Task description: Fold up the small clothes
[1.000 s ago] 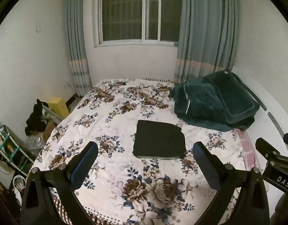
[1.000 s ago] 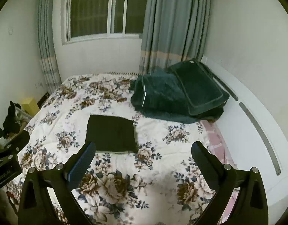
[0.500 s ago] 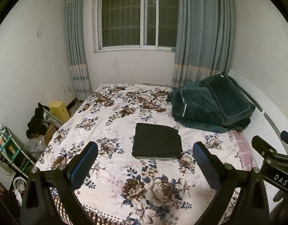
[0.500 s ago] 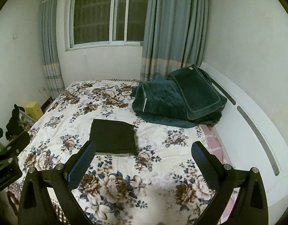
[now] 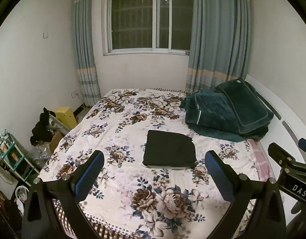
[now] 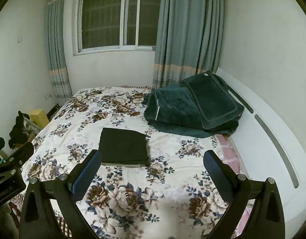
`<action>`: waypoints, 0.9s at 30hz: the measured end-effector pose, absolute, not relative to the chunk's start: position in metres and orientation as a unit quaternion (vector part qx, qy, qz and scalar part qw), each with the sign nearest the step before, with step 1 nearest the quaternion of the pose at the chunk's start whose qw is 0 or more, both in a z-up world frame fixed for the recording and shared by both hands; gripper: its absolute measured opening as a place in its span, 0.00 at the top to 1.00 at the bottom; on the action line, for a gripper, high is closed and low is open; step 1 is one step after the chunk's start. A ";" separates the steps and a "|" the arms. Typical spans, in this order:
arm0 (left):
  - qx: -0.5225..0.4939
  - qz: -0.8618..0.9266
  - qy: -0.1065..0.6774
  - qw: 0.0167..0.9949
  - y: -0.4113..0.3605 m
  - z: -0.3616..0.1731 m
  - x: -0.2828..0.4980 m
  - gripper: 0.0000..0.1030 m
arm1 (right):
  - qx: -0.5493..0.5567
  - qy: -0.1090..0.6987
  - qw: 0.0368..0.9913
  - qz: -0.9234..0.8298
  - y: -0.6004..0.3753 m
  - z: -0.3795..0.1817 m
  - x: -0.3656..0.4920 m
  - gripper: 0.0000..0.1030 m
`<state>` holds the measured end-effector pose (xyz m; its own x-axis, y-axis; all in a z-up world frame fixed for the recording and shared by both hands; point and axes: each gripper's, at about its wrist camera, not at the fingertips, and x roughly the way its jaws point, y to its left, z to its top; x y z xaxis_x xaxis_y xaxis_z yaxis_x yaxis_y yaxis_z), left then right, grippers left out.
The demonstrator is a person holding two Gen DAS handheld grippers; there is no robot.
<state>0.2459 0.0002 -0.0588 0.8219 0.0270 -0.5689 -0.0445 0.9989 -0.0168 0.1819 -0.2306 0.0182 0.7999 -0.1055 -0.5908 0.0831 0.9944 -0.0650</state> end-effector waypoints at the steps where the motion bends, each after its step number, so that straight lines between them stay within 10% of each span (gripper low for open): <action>1: -0.016 0.019 0.297 0.954 0.001 -0.058 0.246 0.00 | -0.019 0.312 0.949 -0.048 -0.230 0.019 0.184 0.00; 27: -0.014 0.020 0.293 0.956 0.007 -0.051 0.249 0.00 | -0.018 0.312 0.949 -0.038 -0.226 0.021 0.195 0.00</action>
<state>0.2494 0.0070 -0.0509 0.8275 0.0309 -0.5606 -0.0468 0.9988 -0.0141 0.1950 -0.2256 0.0211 0.8030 -0.0835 -0.5901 0.0612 0.9965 -0.0577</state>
